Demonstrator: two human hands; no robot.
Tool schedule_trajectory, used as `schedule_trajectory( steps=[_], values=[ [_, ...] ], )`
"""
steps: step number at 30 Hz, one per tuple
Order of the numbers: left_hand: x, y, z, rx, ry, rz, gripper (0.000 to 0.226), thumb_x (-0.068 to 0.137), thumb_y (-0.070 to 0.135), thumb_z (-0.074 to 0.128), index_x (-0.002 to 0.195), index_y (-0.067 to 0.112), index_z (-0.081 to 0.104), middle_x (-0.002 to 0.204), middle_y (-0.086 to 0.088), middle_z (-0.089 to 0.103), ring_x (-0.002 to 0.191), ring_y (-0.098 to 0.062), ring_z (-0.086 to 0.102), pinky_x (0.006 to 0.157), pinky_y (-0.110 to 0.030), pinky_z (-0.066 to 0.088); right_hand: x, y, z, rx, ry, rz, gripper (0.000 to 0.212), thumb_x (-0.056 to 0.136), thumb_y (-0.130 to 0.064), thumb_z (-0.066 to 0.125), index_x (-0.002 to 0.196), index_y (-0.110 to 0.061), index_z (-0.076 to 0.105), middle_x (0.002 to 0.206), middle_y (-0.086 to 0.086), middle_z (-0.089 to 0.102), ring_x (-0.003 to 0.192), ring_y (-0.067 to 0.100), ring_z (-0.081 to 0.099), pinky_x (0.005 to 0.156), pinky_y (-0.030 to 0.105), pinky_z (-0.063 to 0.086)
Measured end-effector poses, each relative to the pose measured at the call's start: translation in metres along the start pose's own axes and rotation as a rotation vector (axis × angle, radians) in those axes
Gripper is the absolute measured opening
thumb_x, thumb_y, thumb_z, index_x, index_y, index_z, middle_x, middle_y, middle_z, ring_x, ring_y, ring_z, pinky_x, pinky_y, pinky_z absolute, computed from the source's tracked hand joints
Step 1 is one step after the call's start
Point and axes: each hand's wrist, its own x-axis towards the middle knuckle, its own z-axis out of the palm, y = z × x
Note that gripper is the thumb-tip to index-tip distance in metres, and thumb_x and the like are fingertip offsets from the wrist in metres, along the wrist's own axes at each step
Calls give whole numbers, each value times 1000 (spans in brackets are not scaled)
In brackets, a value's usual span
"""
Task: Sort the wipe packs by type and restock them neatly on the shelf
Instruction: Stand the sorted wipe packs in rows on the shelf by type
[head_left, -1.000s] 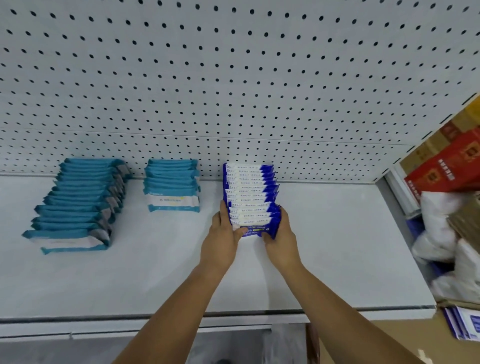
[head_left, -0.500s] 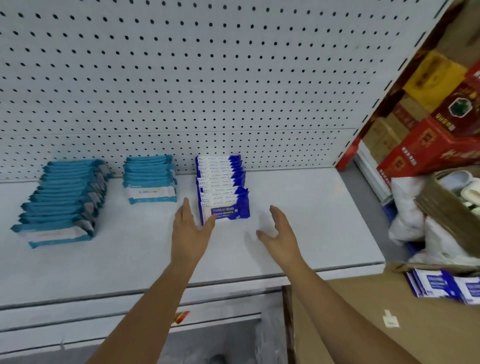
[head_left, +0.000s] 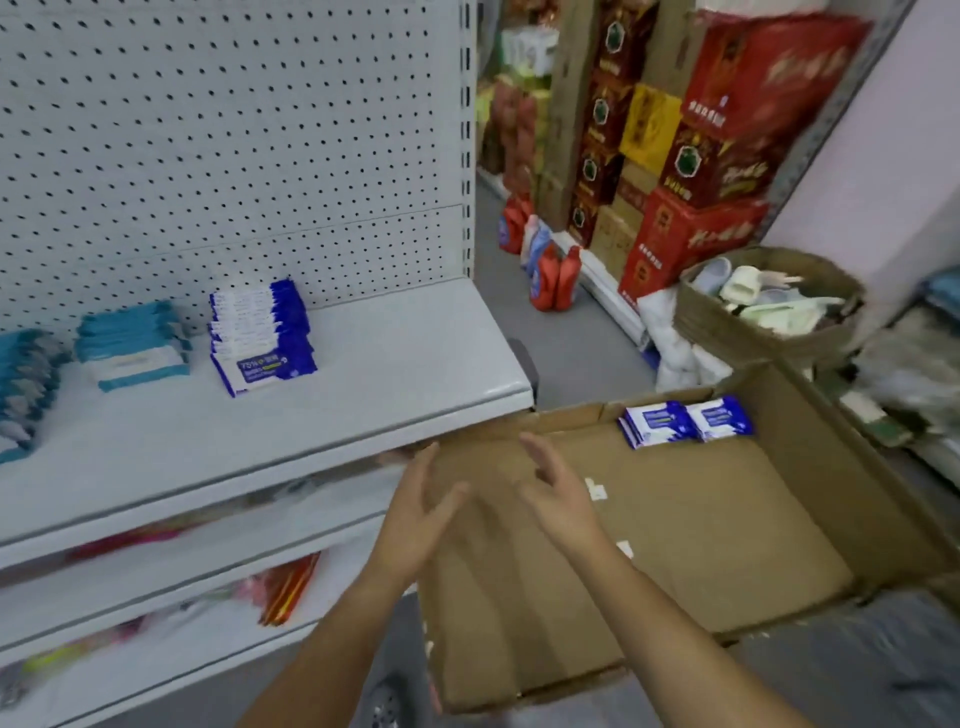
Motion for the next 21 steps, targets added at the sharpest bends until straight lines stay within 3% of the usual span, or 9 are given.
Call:
schedule_trajectory(
  steps=[4, 8, 13, 21],
  values=[
    [-30, 18, 74, 13, -113, -25, 77, 83, 58, 66, 150, 36, 36, 150, 11, 39, 135, -7, 41, 117, -35, 33, -34, 35, -76, -11, 76, 73, 56, 75, -27, 66, 127, -43, 53, 136, -18, 55, 125, 7, 52, 93, 12, 37],
    [-38, 29, 129, 57, -197, 5, 69, 89, 49, 67, 150, 37, 37, 152, 12, 38, 133, -3, 40, 117, -35, 32, -44, 57, -130, 11, 159, 114, 52, 87, -7, 67, 132, -30, 53, 135, -12, 57, 126, 5, 51, 102, 20, 38],
    [-12, 41, 190, 31, -234, 19, 60, 94, 31, 67, 148, 30, 41, 143, 11, 43, 131, -2, 42, 108, -21, 30, -30, 77, -179, 20, 189, 145, 55, 86, -9, 71, 136, -22, 51, 136, -8, 55, 126, 6, 50, 107, 27, 38],
    [64, 54, 286, -86, -260, -80, 56, 92, 27, 69, 143, 31, 45, 142, 11, 48, 131, -3, 45, 108, -26, 38, 30, 112, -257, -54, 236, 220, 52, 87, -11, 71, 135, -20, 52, 135, -7, 56, 126, 7, 51, 103, 24, 38]
  ],
)
